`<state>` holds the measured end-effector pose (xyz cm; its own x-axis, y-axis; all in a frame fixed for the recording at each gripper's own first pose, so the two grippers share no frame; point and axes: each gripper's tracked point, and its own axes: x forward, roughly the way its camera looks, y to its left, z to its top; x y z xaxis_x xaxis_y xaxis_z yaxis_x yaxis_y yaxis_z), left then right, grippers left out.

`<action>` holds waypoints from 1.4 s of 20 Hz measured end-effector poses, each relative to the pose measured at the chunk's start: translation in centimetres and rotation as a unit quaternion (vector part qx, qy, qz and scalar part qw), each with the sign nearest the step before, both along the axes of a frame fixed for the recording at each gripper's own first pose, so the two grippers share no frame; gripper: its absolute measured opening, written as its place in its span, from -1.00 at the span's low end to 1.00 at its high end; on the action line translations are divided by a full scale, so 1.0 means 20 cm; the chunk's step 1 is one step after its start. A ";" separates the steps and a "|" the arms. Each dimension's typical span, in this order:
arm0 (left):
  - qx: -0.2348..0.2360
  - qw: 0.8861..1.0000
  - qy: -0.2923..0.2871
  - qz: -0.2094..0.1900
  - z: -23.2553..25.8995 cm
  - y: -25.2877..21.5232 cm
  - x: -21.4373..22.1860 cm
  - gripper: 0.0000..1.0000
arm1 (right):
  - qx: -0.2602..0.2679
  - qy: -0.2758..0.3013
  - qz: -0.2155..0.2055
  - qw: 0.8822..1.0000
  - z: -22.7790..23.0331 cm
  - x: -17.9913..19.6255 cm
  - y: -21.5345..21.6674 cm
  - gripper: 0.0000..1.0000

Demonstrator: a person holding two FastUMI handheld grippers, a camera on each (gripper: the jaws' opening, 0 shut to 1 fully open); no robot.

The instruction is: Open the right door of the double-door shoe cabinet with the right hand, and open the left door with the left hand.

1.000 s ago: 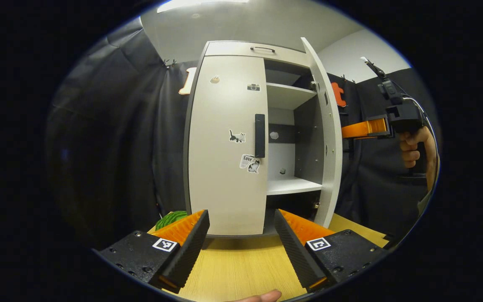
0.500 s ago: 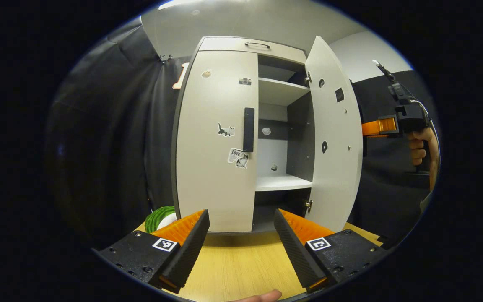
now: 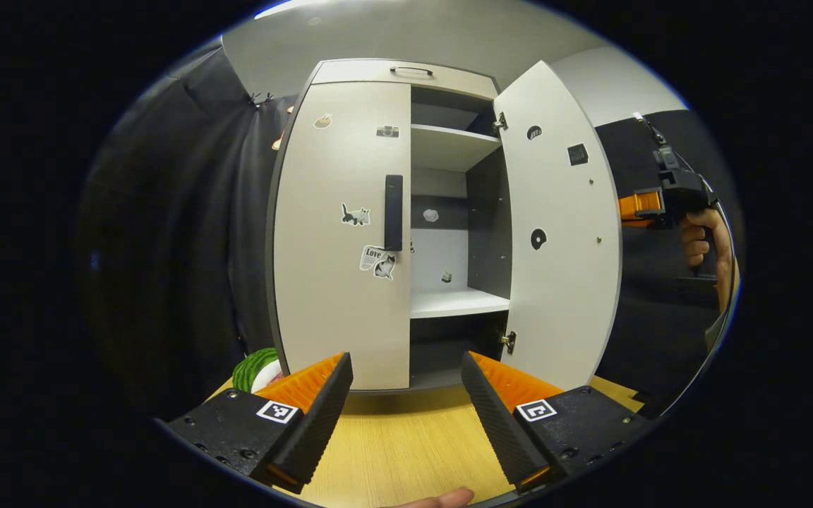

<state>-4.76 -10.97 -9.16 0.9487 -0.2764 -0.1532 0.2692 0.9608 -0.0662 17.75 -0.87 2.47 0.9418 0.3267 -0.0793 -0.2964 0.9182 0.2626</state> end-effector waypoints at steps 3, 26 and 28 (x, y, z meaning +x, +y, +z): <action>0.009 1.000 0.006 0.007 -0.02 0.01 0.03 0.93 | 0.007 -0.005 0.010 1.000 -0.01 0.00 0.00 -0.91; 0.016 0.997 -0.051 0.054 0.42 -0.02 0.72 0.92 | -0.056 -0.117 -0.041 0.991 0.03 -0.63 -0.03 1.00; 0.024 0.997 -0.051 0.054 0.44 -0.06 0.81 0.92 | -0.063 -0.134 -0.037 0.988 0.02 -0.70 0.01 1.00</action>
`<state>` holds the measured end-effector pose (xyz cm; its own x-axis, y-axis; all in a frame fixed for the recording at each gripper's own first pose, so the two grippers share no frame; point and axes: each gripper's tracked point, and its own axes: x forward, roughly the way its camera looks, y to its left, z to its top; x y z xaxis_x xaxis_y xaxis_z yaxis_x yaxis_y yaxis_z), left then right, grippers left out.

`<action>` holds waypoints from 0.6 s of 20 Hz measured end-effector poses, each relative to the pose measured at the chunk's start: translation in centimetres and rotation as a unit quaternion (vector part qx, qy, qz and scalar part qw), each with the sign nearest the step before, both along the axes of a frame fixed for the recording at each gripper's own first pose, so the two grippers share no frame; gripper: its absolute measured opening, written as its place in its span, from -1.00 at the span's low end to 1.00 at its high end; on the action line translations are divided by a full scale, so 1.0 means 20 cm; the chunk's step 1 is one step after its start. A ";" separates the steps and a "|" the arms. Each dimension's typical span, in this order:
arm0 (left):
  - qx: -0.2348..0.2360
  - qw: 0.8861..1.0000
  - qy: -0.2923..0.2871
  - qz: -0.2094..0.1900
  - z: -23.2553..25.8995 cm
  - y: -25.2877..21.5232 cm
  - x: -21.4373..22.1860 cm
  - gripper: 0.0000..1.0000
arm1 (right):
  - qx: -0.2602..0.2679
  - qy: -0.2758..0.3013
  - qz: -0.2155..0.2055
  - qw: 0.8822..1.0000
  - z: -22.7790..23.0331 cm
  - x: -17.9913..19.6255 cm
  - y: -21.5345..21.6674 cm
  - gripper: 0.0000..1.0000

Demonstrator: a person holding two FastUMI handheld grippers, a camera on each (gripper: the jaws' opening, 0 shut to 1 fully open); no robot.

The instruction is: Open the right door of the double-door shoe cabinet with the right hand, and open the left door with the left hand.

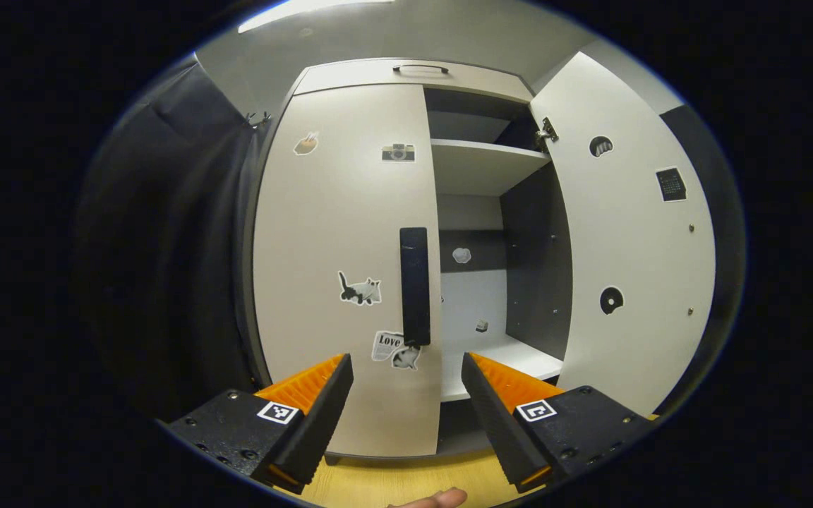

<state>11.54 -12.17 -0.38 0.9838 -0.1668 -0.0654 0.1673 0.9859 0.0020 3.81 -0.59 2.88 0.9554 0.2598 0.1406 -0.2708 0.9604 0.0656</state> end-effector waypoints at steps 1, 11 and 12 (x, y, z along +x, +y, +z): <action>-0.001 1.000 -0.002 0.001 0.01 -0.01 0.05 0.92 | -0.001 -0.004 0.003 1.000 -0.01 -0.03 0.02 1.00; 0.004 1.000 -0.012 0.004 0.14 -0.09 0.43 0.84 | 0.036 0.039 0.015 0.998 -0.28 -0.12 0.08 1.00; 0.005 1.000 -0.009 0.008 0.13 -0.08 0.45 0.75 | 0.038 0.040 0.016 0.998 -0.29 -0.12 0.08 1.00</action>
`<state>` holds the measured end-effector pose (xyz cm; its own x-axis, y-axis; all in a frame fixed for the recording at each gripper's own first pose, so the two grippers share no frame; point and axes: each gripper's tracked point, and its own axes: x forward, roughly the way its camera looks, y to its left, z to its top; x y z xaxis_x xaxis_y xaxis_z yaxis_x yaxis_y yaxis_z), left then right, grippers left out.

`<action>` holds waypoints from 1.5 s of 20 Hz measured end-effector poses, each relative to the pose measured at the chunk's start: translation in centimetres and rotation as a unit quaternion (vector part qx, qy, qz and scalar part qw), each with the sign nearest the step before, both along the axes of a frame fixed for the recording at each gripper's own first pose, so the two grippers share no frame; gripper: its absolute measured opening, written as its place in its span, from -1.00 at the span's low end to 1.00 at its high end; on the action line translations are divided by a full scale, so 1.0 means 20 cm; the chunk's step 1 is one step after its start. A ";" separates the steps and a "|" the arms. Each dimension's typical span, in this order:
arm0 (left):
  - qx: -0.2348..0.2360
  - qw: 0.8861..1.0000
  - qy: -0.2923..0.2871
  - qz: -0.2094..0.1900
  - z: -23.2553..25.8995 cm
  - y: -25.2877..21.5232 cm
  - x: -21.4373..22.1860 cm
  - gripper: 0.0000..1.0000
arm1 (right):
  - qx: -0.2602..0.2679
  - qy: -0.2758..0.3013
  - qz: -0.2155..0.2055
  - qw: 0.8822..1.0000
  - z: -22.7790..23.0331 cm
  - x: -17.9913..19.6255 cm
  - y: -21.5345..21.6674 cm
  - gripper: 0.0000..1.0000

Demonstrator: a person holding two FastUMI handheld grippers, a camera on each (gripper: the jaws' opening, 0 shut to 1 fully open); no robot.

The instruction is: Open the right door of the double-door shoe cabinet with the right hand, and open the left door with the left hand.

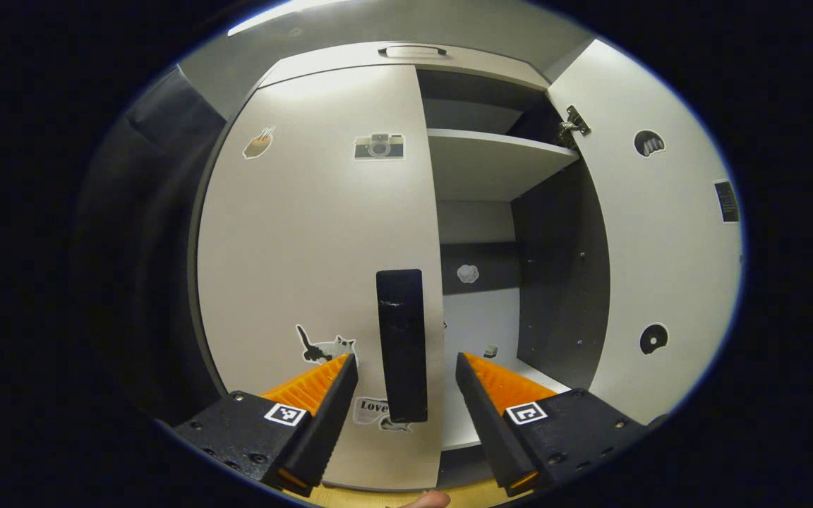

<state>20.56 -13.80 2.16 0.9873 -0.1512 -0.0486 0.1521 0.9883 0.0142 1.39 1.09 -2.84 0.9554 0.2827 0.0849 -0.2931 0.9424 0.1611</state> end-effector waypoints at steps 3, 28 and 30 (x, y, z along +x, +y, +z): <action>-0.009 1.000 -0.008 0.000 0.01 0.00 0.08 0.49 | 0.006 0.002 0.003 1.000 -0.01 0.01 0.01 0.96; -0.028 0.996 0.025 -0.079 0.03 0.11 -0.25 -0.51 | -0.005 0.010 0.010 1.000 -0.02 -0.02 0.02 0.96; -0.032 0.995 0.023 -0.089 0.04 0.15 -0.31 -0.51 | -0.012 0.006 0.014 1.000 -0.02 -0.03 0.02 0.94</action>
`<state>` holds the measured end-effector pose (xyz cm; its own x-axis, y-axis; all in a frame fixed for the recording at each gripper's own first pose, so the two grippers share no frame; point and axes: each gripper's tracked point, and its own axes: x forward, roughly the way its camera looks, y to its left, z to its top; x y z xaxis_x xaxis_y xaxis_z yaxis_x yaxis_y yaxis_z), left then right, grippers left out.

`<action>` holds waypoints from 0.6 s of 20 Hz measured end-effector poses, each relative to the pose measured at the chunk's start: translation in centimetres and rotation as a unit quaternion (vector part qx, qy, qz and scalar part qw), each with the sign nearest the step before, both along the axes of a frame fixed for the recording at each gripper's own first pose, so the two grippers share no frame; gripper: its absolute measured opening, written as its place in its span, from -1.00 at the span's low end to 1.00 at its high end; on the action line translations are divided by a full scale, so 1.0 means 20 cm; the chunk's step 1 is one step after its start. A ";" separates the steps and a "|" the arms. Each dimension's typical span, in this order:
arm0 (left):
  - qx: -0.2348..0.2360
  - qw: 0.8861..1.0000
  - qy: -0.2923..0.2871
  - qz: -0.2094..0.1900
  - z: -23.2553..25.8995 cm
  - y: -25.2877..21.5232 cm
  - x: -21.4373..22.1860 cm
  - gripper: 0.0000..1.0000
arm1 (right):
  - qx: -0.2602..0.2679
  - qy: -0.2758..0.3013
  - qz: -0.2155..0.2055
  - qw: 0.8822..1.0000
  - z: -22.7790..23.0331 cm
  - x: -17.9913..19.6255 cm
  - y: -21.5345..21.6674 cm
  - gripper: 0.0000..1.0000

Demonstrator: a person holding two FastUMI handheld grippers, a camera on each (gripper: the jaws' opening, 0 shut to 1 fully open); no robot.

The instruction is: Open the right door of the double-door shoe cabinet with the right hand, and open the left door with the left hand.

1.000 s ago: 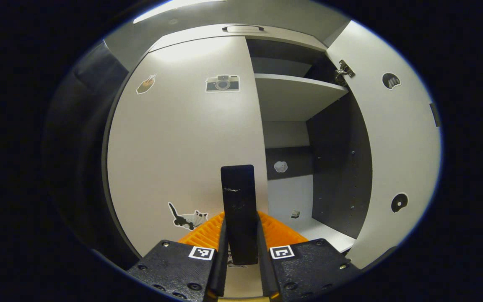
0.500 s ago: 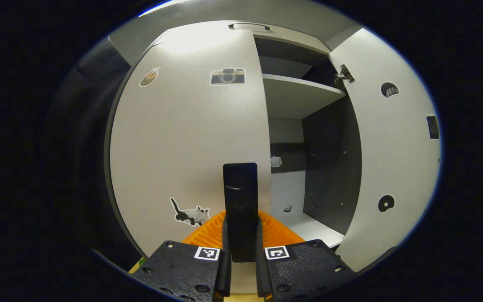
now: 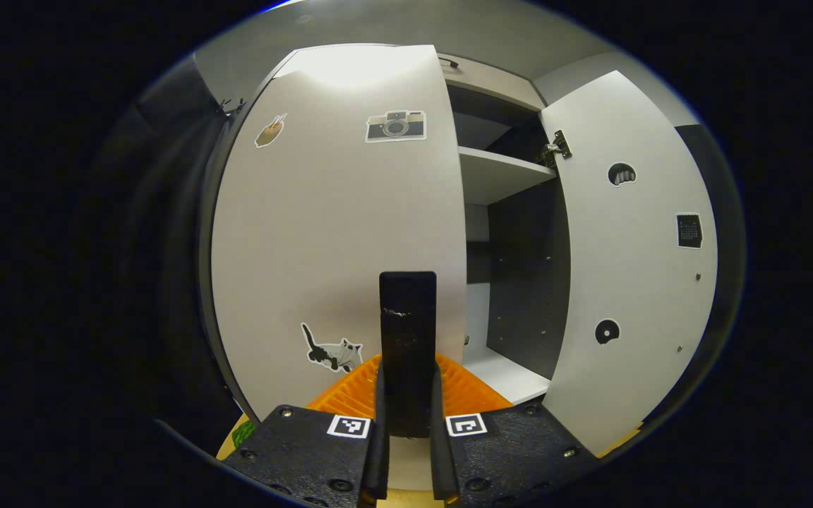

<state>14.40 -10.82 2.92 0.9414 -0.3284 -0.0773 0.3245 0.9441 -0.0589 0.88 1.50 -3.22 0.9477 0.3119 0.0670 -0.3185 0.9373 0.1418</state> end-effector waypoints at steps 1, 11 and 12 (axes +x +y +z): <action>-0.002 1.000 0.000 -0.006 0.01 0.02 -0.02 -0.51 | -0.002 -0.003 0.002 1.000 0.00 0.00 0.00 0.94; -0.001 1.000 0.007 -0.017 0.02 0.21 -0.25 -0.51 | -0.010 -0.007 0.022 1.000 0.00 -0.01 0.09 1.00; -0.001 1.000 0.008 -0.015 0.02 0.24 -0.27 -0.51 | -0.011 -0.007 0.022 1.000 0.00 -0.02 0.10 1.00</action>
<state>8.91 -5.93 3.40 0.9293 -0.3575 -0.0924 0.3525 0.9335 -0.0661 0.47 3.45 -3.19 0.9323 0.3543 0.0729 -0.3608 0.9252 0.1176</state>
